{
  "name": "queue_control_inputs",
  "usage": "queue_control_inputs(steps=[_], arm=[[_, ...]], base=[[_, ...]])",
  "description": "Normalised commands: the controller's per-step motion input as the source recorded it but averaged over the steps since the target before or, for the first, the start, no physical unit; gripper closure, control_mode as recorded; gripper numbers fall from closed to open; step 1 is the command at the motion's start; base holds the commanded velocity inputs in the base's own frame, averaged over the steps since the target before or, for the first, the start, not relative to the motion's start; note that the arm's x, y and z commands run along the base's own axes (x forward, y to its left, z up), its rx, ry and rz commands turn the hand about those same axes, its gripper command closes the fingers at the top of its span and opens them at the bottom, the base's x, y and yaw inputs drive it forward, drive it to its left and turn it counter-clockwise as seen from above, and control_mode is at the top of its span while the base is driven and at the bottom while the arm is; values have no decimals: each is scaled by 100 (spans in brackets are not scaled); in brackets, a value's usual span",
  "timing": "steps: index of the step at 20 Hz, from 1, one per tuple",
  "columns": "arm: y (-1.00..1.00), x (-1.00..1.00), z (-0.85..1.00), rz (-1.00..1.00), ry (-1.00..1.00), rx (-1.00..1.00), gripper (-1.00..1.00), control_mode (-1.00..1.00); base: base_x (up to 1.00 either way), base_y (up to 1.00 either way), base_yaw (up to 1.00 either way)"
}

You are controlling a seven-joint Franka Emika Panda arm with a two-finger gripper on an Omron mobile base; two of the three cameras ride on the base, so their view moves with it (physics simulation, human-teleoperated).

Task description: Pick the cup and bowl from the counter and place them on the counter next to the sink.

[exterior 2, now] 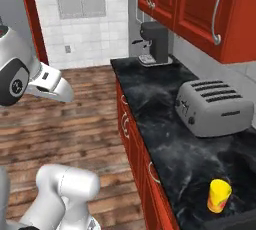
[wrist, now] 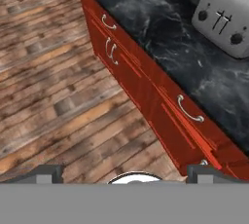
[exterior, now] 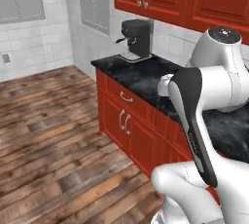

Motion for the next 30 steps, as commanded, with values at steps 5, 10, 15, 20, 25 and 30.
queue_control_inputs(steps=[5, 10, 15, 20, 25, 30], arm=[[0, 0, 0, 0, 0, 0, -100, 100], [0, 0, 0, 0, 0, 0, -100, 100], [0, 0, 0, 0, 0, 0, -100, 100], [0, 0, 0, 0, 0, 0, -100, 100], [0, 0, 0, 0, 0, 0, -100, 100], [0, 0, 0, 0, 0, 0, -100, 100]], base=[[0, 0, 100], [0, 0, 100], [0, 0, 100], [0, 0, 100], [0, 0, 100], [0, 0, 100]])
